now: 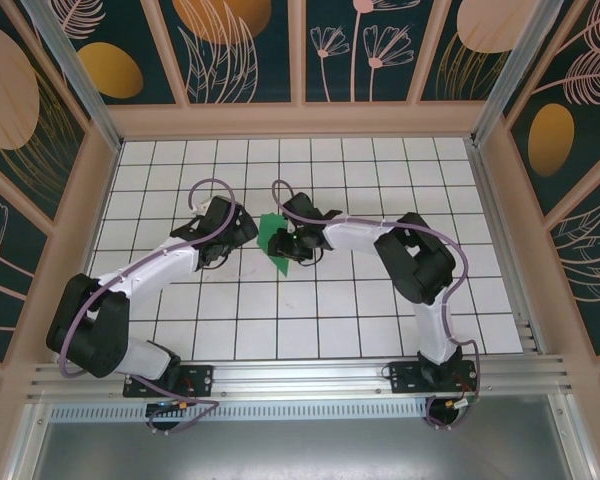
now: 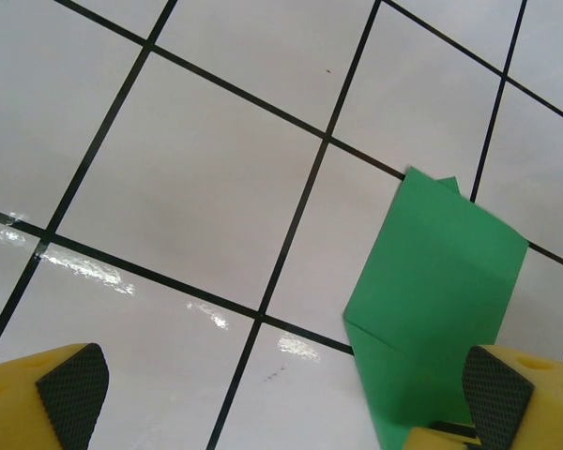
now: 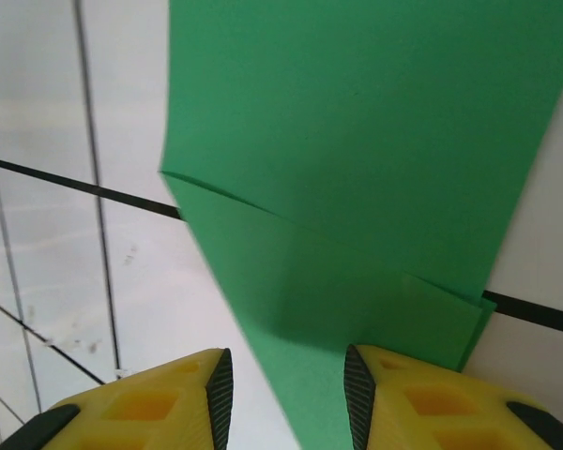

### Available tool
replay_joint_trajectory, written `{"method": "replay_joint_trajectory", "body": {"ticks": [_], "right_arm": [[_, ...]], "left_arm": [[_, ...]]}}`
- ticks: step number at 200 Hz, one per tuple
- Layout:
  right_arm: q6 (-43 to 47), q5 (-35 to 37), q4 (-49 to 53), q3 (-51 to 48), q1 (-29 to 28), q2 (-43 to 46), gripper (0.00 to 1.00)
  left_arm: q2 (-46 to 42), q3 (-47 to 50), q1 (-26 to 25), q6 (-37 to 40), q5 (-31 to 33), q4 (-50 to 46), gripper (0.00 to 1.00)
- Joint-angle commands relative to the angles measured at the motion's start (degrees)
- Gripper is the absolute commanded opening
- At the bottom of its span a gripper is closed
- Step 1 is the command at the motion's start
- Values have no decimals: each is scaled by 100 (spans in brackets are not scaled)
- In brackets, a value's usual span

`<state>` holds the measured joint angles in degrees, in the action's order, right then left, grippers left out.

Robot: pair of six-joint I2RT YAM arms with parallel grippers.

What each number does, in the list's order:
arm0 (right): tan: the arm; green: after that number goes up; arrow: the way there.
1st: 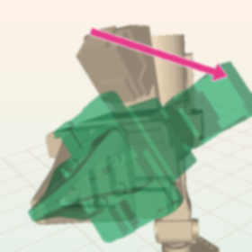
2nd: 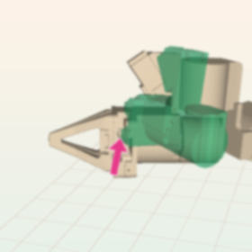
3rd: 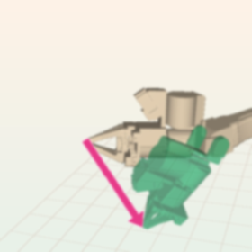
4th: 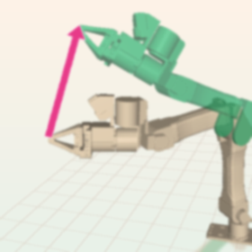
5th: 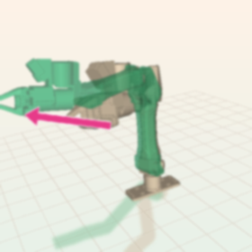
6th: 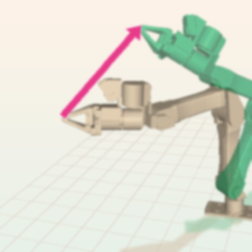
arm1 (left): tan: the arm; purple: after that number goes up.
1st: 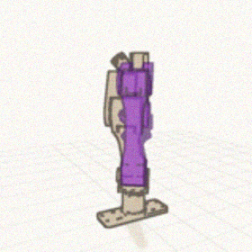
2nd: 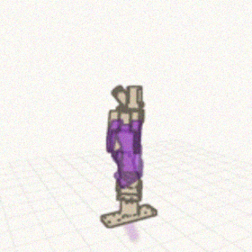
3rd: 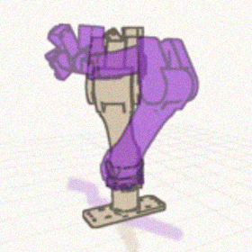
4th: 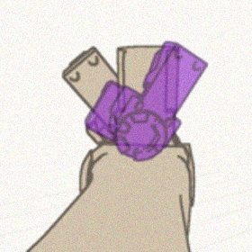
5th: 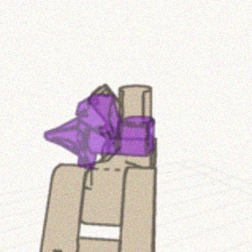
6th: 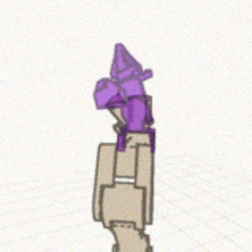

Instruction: Fold a paper plane with a square sheet of paper (pick it up from the middle)

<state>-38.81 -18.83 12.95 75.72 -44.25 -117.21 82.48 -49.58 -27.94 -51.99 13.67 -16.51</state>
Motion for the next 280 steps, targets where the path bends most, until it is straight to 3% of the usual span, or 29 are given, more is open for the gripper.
{"method": "replay_joint_trajectory", "body": {"ticks": [1, 45, 85, 138, 170, 227, 280], "right_arm": [[648, -49, 970, 140, 80, -73, 40], [2089, 132, 1649, -690, 463, 238, 40], [2536, 769, 1794, -1102, 637, 930, 40], [1172, 724, 703, -946, 384, 1628, 39], [402, 923, 321, -592, 273, 1174, 40], [145, 1154, 389, 134, 275, 233, 40], [302, 1144, 766, -90, 168, 105, 39]], "left_arm": [[-30, 80, 42, -23, -69, 73, 98], [25, 113, 30, 118, -268, 157, 99], [-100, 305, 39, 130, -580, 411, 98], [-461, 678, 40, -35, -1086, 802, 99], [-698, 840, 42, -22, -1059, 827, 98], [-864, 1092, 35, 89, -963, 720, 99], [-901, 1302, 39, 110, -1250, 1014, 98]]}}
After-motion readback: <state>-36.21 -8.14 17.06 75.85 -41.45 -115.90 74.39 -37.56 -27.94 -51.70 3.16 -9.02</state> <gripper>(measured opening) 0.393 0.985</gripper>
